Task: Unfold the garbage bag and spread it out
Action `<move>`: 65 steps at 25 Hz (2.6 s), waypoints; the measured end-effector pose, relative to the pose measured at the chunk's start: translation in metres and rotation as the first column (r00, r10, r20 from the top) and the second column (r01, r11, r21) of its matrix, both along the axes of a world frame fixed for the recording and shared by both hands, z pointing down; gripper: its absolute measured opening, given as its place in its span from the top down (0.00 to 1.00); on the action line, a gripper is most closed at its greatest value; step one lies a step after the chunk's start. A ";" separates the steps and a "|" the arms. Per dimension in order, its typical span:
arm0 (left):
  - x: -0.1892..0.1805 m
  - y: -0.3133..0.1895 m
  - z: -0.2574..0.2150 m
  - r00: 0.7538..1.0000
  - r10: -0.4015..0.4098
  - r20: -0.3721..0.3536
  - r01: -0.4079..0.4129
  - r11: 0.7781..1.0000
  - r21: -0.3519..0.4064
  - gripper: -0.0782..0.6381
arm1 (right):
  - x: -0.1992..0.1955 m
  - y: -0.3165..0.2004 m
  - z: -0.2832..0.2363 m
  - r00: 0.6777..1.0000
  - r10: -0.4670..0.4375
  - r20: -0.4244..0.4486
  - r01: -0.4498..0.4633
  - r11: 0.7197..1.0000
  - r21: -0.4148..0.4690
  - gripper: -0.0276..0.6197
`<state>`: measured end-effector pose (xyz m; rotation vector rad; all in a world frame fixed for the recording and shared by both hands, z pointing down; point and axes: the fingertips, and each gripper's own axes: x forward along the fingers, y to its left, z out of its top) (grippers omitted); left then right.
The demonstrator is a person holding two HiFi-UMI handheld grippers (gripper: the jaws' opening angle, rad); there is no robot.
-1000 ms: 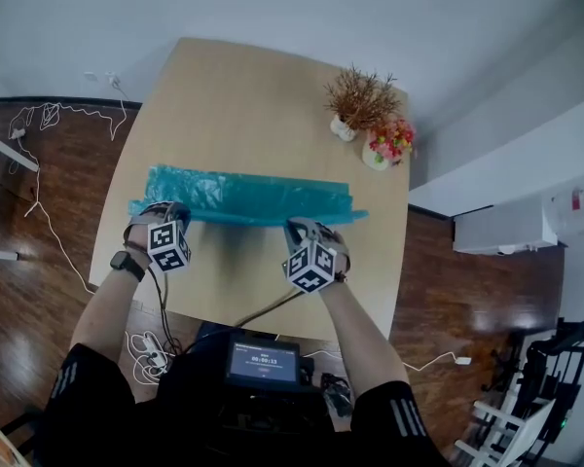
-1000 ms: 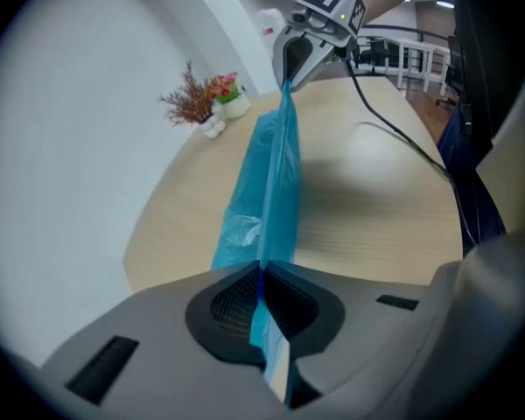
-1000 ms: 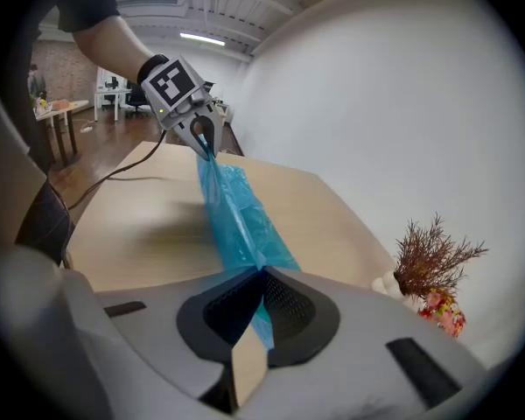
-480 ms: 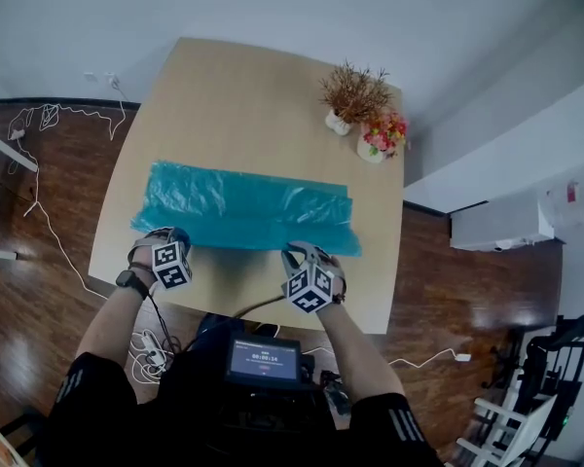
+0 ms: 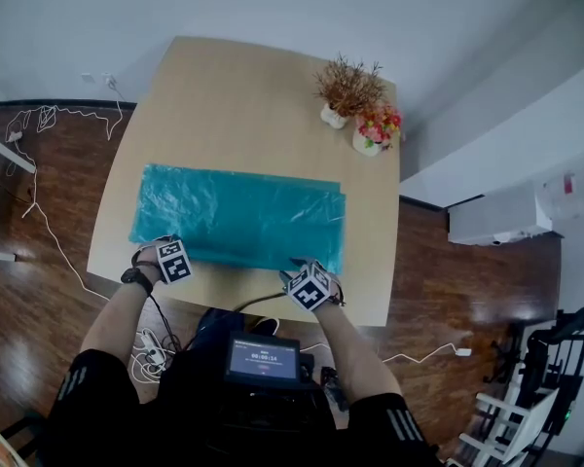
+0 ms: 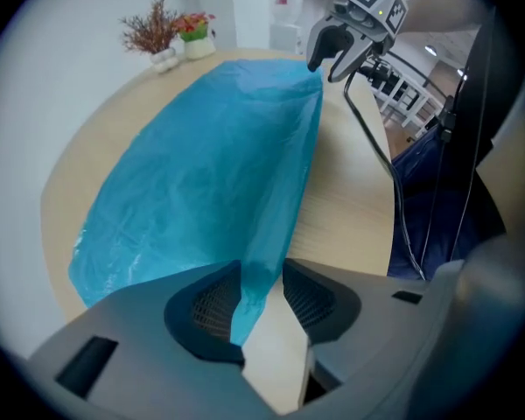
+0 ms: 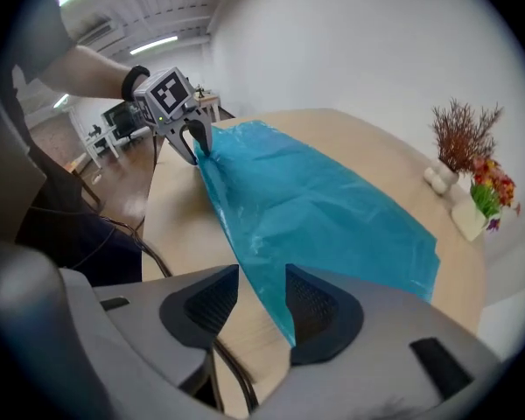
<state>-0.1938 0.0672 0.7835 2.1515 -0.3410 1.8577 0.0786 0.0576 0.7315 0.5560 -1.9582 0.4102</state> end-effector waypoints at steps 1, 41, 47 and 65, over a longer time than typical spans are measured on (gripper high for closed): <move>0.000 0.001 0.002 1.000 -0.011 -0.004 0.011 1.000 -0.018 0.67 | 0.001 0.001 0.002 1.000 0.012 0.008 -0.011 1.000 -0.022 0.65; -0.024 -0.143 -0.051 0.953 -0.287 -0.097 0.294 0.954 0.064 0.58 | 0.006 -0.132 -0.004 0.997 0.080 -0.005 -0.080 0.996 -0.034 0.60; -0.034 -0.152 -0.010 0.957 -0.290 -0.018 0.291 0.957 0.019 0.65 | 0.016 -0.132 0.027 0.993 0.092 -0.069 -0.099 0.989 -0.108 0.60; -0.030 -0.155 -0.016 0.959 -0.275 -0.066 0.275 0.961 -0.006 0.89 | 0.002 -0.139 0.033 0.994 0.105 -0.016 -0.106 0.992 -0.068 0.92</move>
